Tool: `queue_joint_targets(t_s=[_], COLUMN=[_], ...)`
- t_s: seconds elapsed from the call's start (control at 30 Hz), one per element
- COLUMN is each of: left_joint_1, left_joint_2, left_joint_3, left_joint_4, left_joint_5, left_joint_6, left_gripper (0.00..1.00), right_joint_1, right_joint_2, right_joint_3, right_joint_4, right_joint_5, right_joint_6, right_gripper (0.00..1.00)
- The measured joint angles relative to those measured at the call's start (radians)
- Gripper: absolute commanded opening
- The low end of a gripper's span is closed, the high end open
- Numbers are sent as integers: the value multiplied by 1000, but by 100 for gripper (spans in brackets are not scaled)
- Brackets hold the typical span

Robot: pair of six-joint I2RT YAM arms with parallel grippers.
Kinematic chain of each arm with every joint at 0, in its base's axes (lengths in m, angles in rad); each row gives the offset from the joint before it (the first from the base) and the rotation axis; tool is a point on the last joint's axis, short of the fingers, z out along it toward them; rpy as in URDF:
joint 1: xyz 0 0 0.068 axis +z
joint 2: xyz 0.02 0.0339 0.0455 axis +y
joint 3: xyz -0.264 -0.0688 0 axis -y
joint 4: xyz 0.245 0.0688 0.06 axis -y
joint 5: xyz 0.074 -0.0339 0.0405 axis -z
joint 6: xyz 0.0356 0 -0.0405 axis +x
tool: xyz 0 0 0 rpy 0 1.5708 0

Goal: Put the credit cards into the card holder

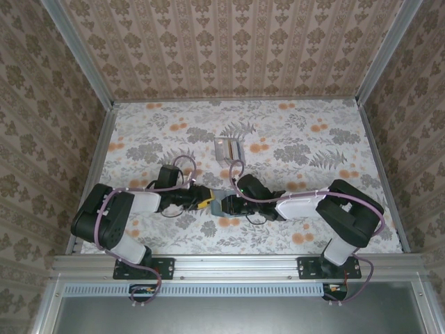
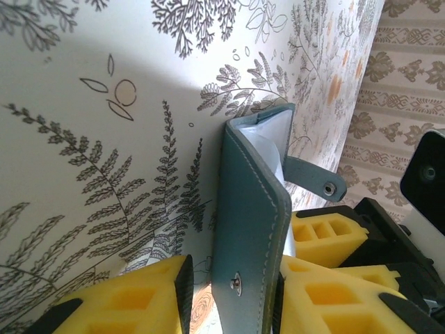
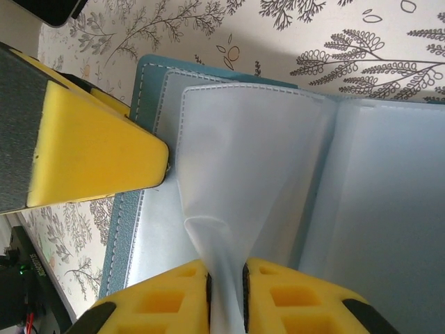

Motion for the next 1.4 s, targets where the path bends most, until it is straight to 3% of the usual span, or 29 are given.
queue_joint_targets(t_s=[0.1, 0.23, 0.3, 0.43, 0.57, 0.67, 0.87, 1.13, 1.4], left_joint_1=[0, 0, 0, 0, 0, 0, 0, 0, 0], left_joint_2=[0, -9, -19, -29, -29, -29, -33, -47, -64], left_joint_3=[0, 1, 3, 13, 16, 16, 23, 40, 40], left_joint_4=[-18, -54, -74, -110, -118, -125, -157, -165, -169], left_joint_5=[-8, -28, -38, -46, -53, -56, -72, -83, -89], left_joint_6=[15, 30, 40, 55, 64, 70, 75, 76, 76], left_gripper=[15, 7, 5, 4, 7, 25, 26, 27, 27], right_joint_1=[0, 0, 0, 0, 0, 0, 0, -46, -122], right_joint_2=[-4, -32, -51, -90, -150, -221, -280, -94, 211], right_joint_3=[0, 0, 1, 4, 4, 5, 138, 479, 850], right_joint_4=[-13, -77, -111, -219, -328, -389, -496, -613, -798], right_joint_5=[22, 88, 125, 228, 321, 368, 374, 369, 533], right_joint_6=[9, 18, 19, 43, 69, 69, -20, -166, -299], right_gripper=[32, 36, 37, 51, 56, 57, 56, 61, 74])
